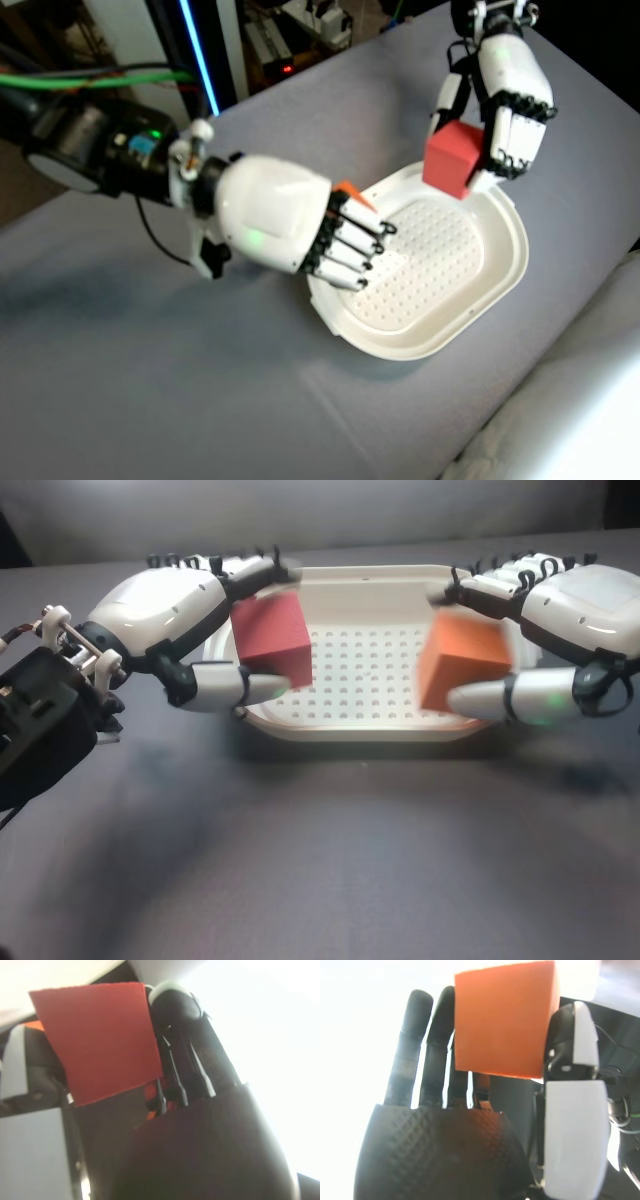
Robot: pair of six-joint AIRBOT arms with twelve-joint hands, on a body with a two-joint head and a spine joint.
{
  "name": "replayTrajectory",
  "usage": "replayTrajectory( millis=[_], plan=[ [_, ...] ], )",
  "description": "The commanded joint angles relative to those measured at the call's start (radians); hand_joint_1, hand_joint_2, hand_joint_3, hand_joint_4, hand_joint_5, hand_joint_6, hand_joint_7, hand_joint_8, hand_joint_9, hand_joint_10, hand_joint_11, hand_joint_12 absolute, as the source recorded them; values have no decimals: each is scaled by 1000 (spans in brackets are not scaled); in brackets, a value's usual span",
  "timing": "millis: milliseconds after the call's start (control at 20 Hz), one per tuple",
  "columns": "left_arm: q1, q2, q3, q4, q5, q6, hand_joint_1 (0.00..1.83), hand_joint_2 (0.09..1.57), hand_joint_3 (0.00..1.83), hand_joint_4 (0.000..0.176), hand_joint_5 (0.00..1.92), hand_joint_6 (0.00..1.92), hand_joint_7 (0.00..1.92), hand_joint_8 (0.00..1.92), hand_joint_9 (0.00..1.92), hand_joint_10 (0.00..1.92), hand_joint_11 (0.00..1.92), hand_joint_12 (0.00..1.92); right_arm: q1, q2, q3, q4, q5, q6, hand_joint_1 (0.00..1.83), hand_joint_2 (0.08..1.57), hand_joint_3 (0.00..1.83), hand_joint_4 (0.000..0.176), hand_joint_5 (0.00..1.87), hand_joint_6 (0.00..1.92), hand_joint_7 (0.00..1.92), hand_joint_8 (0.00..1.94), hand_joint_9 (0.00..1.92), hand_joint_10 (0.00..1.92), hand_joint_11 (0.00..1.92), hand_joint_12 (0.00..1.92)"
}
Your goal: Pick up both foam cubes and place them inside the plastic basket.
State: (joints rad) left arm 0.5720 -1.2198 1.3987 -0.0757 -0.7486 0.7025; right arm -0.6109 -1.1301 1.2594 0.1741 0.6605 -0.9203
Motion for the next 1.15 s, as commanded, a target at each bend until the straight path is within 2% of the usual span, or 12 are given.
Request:
replayTrajectory(
  millis=[0, 100, 150, 200, 300, 550, 650, 800, 850, 950, 1050, 1100],
  plan=[
    [-19, 1, -10, 4, -115, 20, 564, 989, 0, 169, 1, 3, 3, 3, 0, 14, 0, 1446, 9, 4, 3, 13, 116, -12, 142, 1039, 0, 167, 0, 2, 0, 2, 0, 6, 0, 33],
    [-13, 6, -14, -2, -121, 22, 546, 899, 12, 176, 0, 0, 0, 0, 0, 0, 0, 1036, 9, 5, -1, 23, 115, -16, 203, 1026, 0, 174, 0, 0, 0, 0, 0, 0, 0, 0],
    [-6, 10, -17, -10, -134, 21, 558, 903, 0, 176, 0, 0, 0, 0, 0, 0, 0, 221, 9, 6, -8, 25, 120, -16, 233, 1018, 0, 176, 0, 0, 0, 0, 0, 0, 0, 0],
    [4, 20, -24, -14, -152, 17, 552, 917, 0, 176, 0, 0, 0, 0, 0, 0, 0, 43, 9, 10, -20, 27, 137, -16, 251, 1019, 0, 176, 0, 0, 0, 0, 0, 0, 0, 0],
    [34, 54, -56, -25, -224, 10, 580, 952, 0, 175, 0, 0, 0, 0, 0, 0, 0, 1, 9, 44, -68, 26, 202, -16, 296, 1053, 6, 176, 0, 0, 0, 0, 0, 0, 0, 0],
    [170, 157, -173, -56, -516, -33, 559, 1175, 32, 102, 0, 0, 0, 0, 0, 0, 0, 0, -113, 187, -224, 24, 476, -15, 195, 1133, 32, 134, 0, 0, 0, 0, 0, 0, 0, 0],
    [239, 183, -216, -77, -639, -53, 649, 1236, 21, 132, 0, 0, 0, 0, 0, 0, 3, 215, -187, 242, -285, 24, 610, -14, 423, 1227, 49, 81, 0, 0, 0, 0, 0, 0, 0, 0],
    [312, 209, -259, -97, -772, -68, 683, 1260, 9, 140, 0, 0, 0, 0, 0, 0, 0, 10, -312, 305, -361, 47, 828, -14, 436, 1247, 31, 60, 0, 0, 0, 0, 0, 0, 0, 0],
    [324, 217, -269, -99, -802, -69, 674, 1271, 12, 169, 0, 0, 0, 0, 0, 0, 0, 1, -343, 318, -376, 62, 883, -14, 386, 1243, 22, 55, 0, 0, 0, 0, 0, 0, 29, 19],
    [350, 237, -290, -100, -864, -72, 699, 1267, 5, 168, 0, 0, 0, 0, 0, 0, 30, 20, -399, 344, -400, 87, 986, -10, 345, 1229, 10, 44, 0, 0, 0, 0, 0, 0, 2, 3],
    [371, 258, -306, -100, -931, -78, 814, 1249, 1, 104, 0, 0, 0, 0, 0, 0, 0, 479, -433, 362, -405, 90, 1066, 23, 225, 1226, 7, 16, 0, 0, 0, 0, 0, 0, 0, 0],
    [376, 272, -317, -104, -977, -67, 903, 1216, 0, 161, 0, 0, 0, 0, 57, 16, 0, 528, -442, 372, -405, 89, 1102, 37, 355, 1185, 0, 54, 0, 0, 0, 0, 0, 0, 0, 0]
  ],
)
